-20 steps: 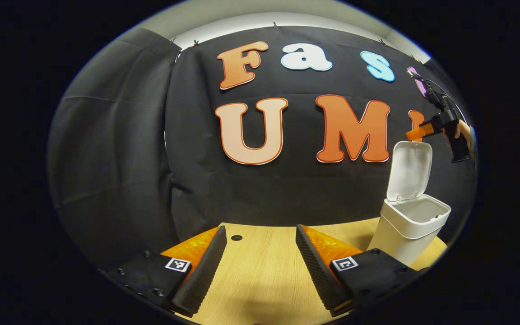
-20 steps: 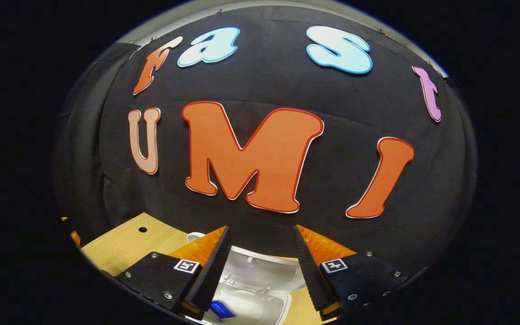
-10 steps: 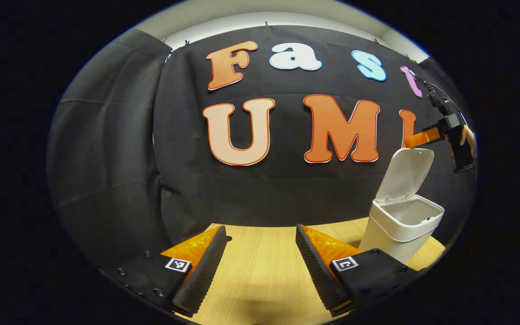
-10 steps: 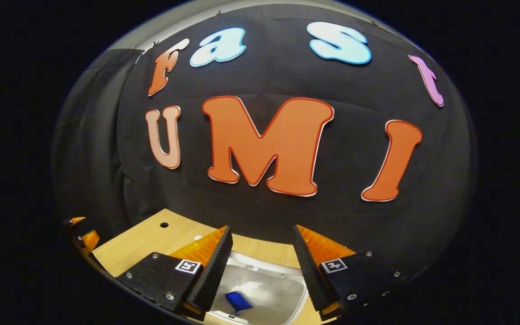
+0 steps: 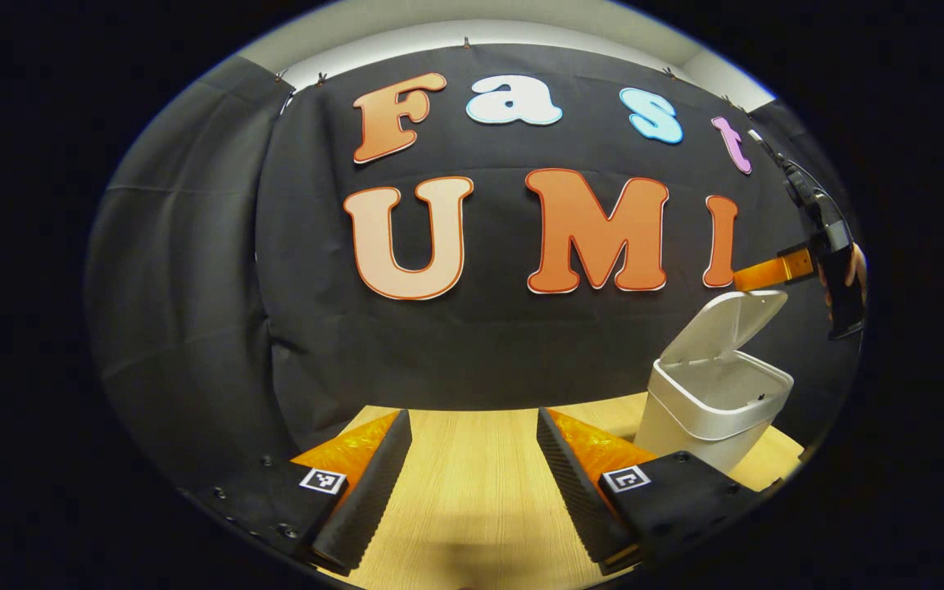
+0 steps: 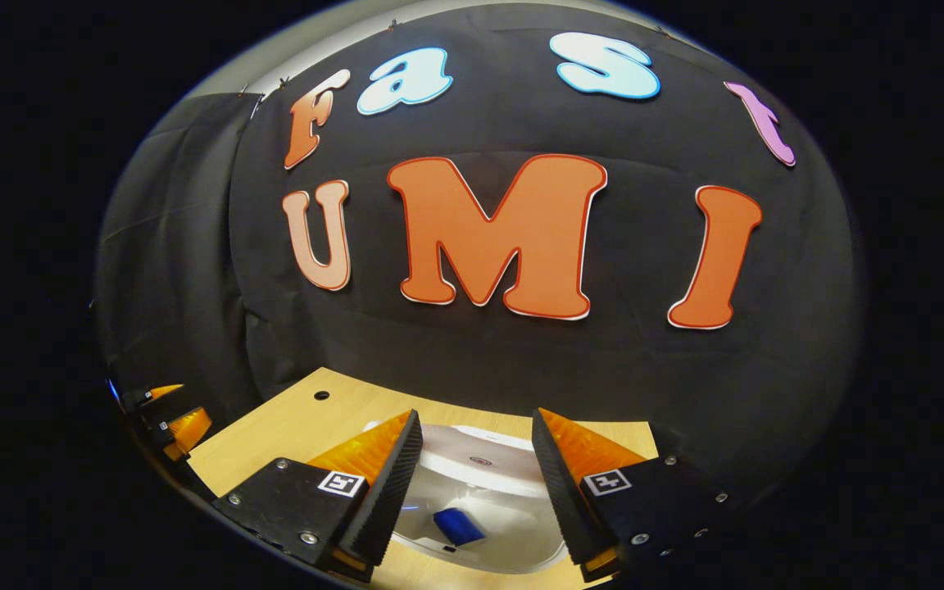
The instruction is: Press the lid of the desktop garbage bin to open it, pick up the crumpled paper on the desktop and throw it into the bin, then pick up the pop can on the desktop and drop it into the bin, and finally close the garbage bin lid.
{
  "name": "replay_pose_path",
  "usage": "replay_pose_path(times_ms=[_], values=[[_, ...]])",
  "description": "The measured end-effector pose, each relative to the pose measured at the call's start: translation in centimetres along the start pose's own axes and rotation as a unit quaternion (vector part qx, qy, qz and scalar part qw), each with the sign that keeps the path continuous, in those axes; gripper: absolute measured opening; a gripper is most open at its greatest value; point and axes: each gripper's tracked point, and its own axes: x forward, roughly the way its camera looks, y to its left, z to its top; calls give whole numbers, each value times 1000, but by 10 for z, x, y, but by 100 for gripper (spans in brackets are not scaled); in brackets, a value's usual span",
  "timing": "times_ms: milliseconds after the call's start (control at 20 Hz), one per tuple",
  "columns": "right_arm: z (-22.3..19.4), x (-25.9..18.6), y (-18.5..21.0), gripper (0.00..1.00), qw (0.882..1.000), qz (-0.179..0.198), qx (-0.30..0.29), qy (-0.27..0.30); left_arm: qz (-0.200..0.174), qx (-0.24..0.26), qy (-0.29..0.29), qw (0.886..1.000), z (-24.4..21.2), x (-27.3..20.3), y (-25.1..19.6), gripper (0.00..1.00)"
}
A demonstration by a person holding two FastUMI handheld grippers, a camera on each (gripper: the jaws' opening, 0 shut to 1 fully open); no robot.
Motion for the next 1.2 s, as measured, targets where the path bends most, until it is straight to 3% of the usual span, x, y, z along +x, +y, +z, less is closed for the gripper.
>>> replay_pose_path(times_ms=[200, 600, 650, 900, 1200], values=[[-28, -4, 13, 82, 999, 20, 27, 23, -2, 5, 8, 1000, -6, 0, -5, 98], [-76, -3, 15, 82, 995, 19, 65, 68, -11, 13, 18, 1000, -13, -1, -18, 98], [-82, -3, 16, 78, 995, 20, 70, 74, -12, 13, 21, 1000, -14, -1, -19, 98], [-103, -6, 21, 80, 994, 13, 52, 93, -19, 10, 28, 999, -19, 0, -27, 98], [-126, -12, 19, 63, 992, -7, 26, 121, -23, 10, 31, 999, -22, 0, -32, 98]])
